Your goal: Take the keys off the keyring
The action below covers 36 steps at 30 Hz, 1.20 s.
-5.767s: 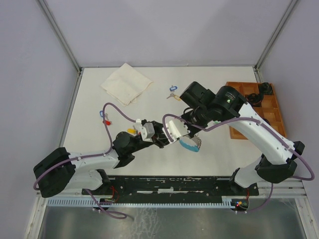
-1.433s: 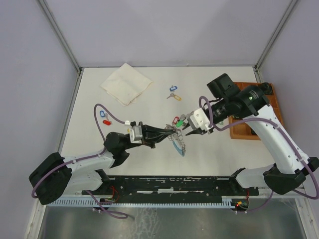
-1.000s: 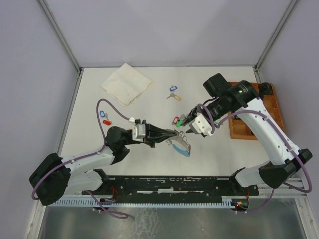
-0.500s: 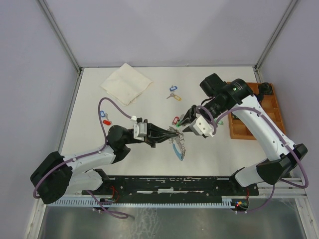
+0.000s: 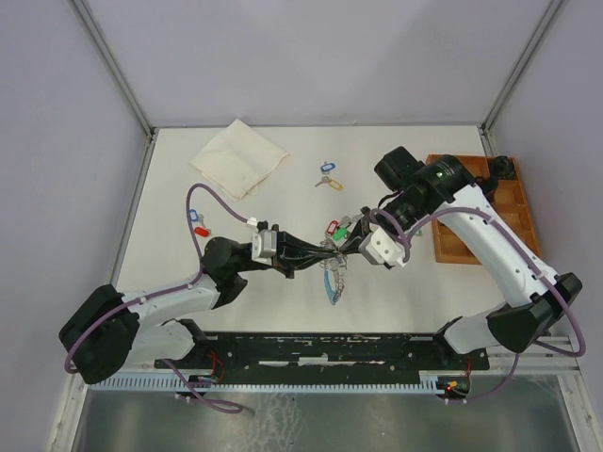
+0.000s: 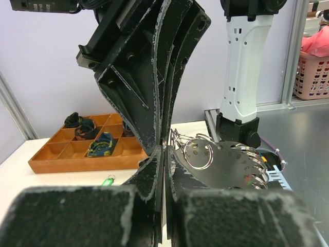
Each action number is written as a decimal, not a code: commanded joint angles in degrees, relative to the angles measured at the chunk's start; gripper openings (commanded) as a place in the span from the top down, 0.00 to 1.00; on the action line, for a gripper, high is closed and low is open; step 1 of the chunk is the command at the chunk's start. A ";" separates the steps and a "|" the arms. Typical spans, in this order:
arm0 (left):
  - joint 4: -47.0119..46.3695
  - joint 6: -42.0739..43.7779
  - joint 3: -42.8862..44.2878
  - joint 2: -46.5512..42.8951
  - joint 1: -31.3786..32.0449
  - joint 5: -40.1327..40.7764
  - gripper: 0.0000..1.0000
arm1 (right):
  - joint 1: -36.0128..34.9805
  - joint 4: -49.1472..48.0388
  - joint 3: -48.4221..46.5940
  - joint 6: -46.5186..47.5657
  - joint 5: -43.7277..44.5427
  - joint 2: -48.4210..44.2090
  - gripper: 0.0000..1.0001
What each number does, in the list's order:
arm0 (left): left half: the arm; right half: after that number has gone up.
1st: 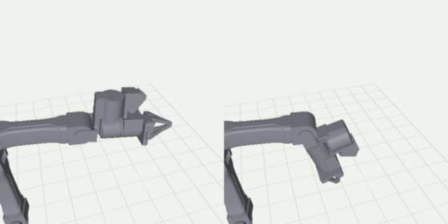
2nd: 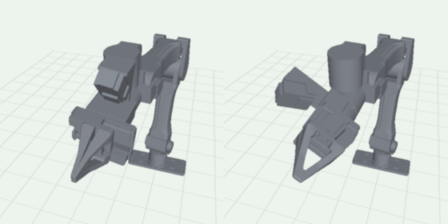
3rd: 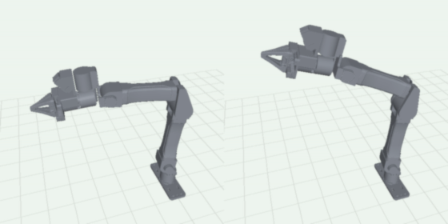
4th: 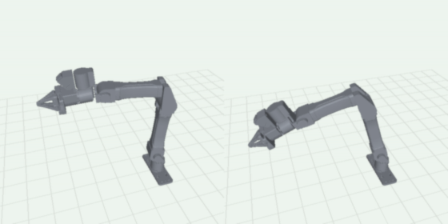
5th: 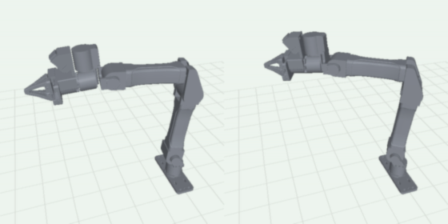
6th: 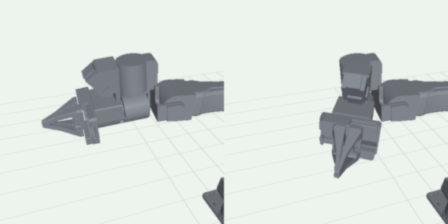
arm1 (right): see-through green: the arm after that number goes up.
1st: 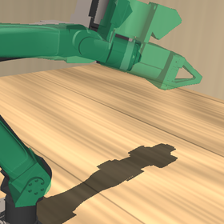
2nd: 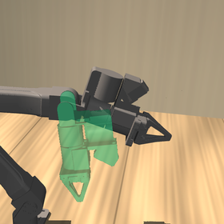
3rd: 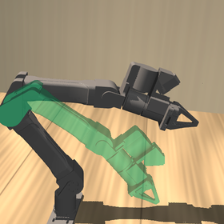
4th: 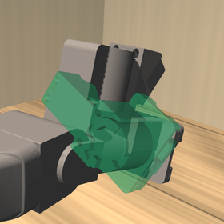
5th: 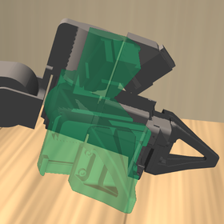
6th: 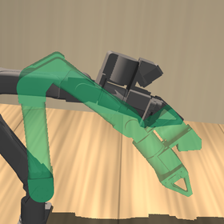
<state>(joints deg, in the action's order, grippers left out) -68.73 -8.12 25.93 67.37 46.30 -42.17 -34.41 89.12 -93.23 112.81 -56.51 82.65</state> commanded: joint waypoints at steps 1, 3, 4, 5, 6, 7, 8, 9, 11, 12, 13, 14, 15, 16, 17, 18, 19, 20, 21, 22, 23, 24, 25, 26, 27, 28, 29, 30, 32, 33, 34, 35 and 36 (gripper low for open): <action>-5.38 -2.16 2.02 -0.99 -0.37 1.58 0.97 | -0.22 -0.75 0.45 -1.63 0.65 -3.13 0.90; -5.35 -1.97 1.72 -1.41 -0.50 2.60 0.97 | -0.19 -1.23 0.68 -2.63 1.40 -3.79 0.94; -5.28 -1.86 1.39 -1.59 -0.56 3.19 0.97 | -0.14 -1.49 0.96 -2.94 1.64 -4.07 0.96; -5.34 -1.70 1.21 -1.80 -0.57 3.87 0.97 | -0.13 -1.76 1.06 -3.37 1.77 -4.40 0.97; -5.35 -1.70 1.10 -2.00 -0.59 4.38 0.97 | -0.17 -2.09 1.23 -3.76 1.83 -4.64 0.99; -5.55 -1.76 0.99 -2.06 -0.60 5.05 0.97 | -0.13 -2.56 1.39 -4.46 2.09 -4.87 0.99; -5.73 -1.87 0.84 -2.03 -0.53 5.65 0.97 | -0.13 -3.15 1.66 -5.18 2.23 -5.03 0.99; -6.06 -2.04 0.72 -2.07 -0.54 6.20 0.97 | -0.19 -3.69 1.88 -5.80 2.53 -5.18 0.99; -7.30 -2.71 0.24 -1.92 -0.59 7.87 0.97 | -0.18 -4.91 2.43 -7.35 2.95 -5.39 0.99; -8.18 -3.14 -0.07 -1.73 -0.58 9.02 0.97 | -0.16 -5.53 2.77 -7.95 3.15 -5.54 0.99; -9.07 -3.57 -0.35 -1.51 -0.60 10.14 0.97 | -0.25 -6.13 3.10 -8.91 3.34 -5.69 0.99; -10.04 -4.09 -0.63 -1.28 -0.57 10.96 0.97 | -0.23 -6.72 3.47 -9.43 3.53 -5.87 0.99; -10.89 -4.66 -0.84 -0.98 -0.60 11.80 0.97 | -0.28 -7.33 3.91 -9.98 3.69 -6.04 0.99; -11.82 -5.16 -1.01 -0.66 -0.40 12.59 0.97 | -0.37 -7.97 4.27 -10.63 3.83 -6.14 0.99; -13.02 -5.64 -1.19 -0.32 -0.46 13.49 0.97 | -0.43 -8.59 4.67 -11.27 4.09 -6.22 0.99; -13.80 -6.08 -1.41 -0.05 -0.32 14.52 0.97 | -0.59 -9.35 5.09 -11.96 4.39 -6.41 0.99; -14.69 -6.38 -1.54 0.36 -0.19 15.27 0.97 | -0.73 -10.23 5.54 -12.91 4.71 -6.53 0.99; -15.16 -6.57 -1.61 0.57 -0.01 16.07 0.97 | -0.87 -11.21 5.97 -14.08 4.90 -6.59 0.99; -15.23 -6.64 -1.62 0.72 0.26 16.93 0.97 | -0.98 -12.39 6.30 -15.44 5.19 -6.72 0.99; -15.18 -6.50 -1.56 0.89 0.62 17.54 0.97 | -1.05 -13.40 6.71 -16.56 5.48 -6.83 0.99; -15.20 -6.40 -1.58 1.02 0.97 18.34 0.97 | -1.15 -14.40 6.95 -17.87 5.64 -6.87 0.99; -15.21 -6.31 -1.62 1.19 1.31 19.02 0.97 | -1.22 -15.77 7.27 -19.45 5.91 -6.94 0.98; -15.15 -6.30 -1.65 1.45 1.59 19.54 0.97 | -1.31 -16.65 7.42 -20.75 6.23 -7.03 0.96; -15.23 -6.29 -1.64 1.71 1.95 20.10 0.97 | -1.40 -17.79 7.63 -22.20 6.60 -7.11 0.93; -15.41 -6.34 -1.71 2.16 2.11 20.64 0.97 | -1.56 -18.78 7.93 -23.71 7.16 -7.22 0.90; -15.69 -6.44 -1.82 2.53 2.33 21.09 0.97 | -1.73 -20.01 8.28 -25.32 7.87 -7.43 0.89; -16.00 -6.65 -1.97 2.84 2.52 21.49 0.97 | -1.87 -21.17 8.91 -27.21 8.70 -7.54 0.87; -16.68 -6.87 -2.21 3.16 2.75 21.97 0.97 | -2.00 -22.13 9.47 -28.37 9.62 -7.72 0.85; -18.21 -7.27 -2.81 3.52 2.83 22.82 0.97 | -2.06 -23.17 10.40 -29.98 10.93 -8.17 0.81; -18.57 -7.33 -3.06 3.62 2.87 23.20 0.97 | -2.08 -23.34 10.60 -30.70 11.49 -8.39 0.80; -18.66 -7.28 -3.27 3.57 2.77 23.39 0.97 | -2.06 -23.37 10.59 -31.62 11.85 -8.71 0.78; -18.78 -7.15 -3.38 3.56 2.82 23.44 0.97 | -2.06 -23.30 10.35 -32.87 12.27 -9.03 0.77; -19.01 -7.10 -3.44 3.49 2.83 23.25 0.97 | -1.98 -23.17 9.86 -34.45 12.52 -9.34 0.77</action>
<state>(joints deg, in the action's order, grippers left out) -78.48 -13.47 22.06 71.53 48.99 -22.50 -36.18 67.55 -83.02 85.62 -46.68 75.75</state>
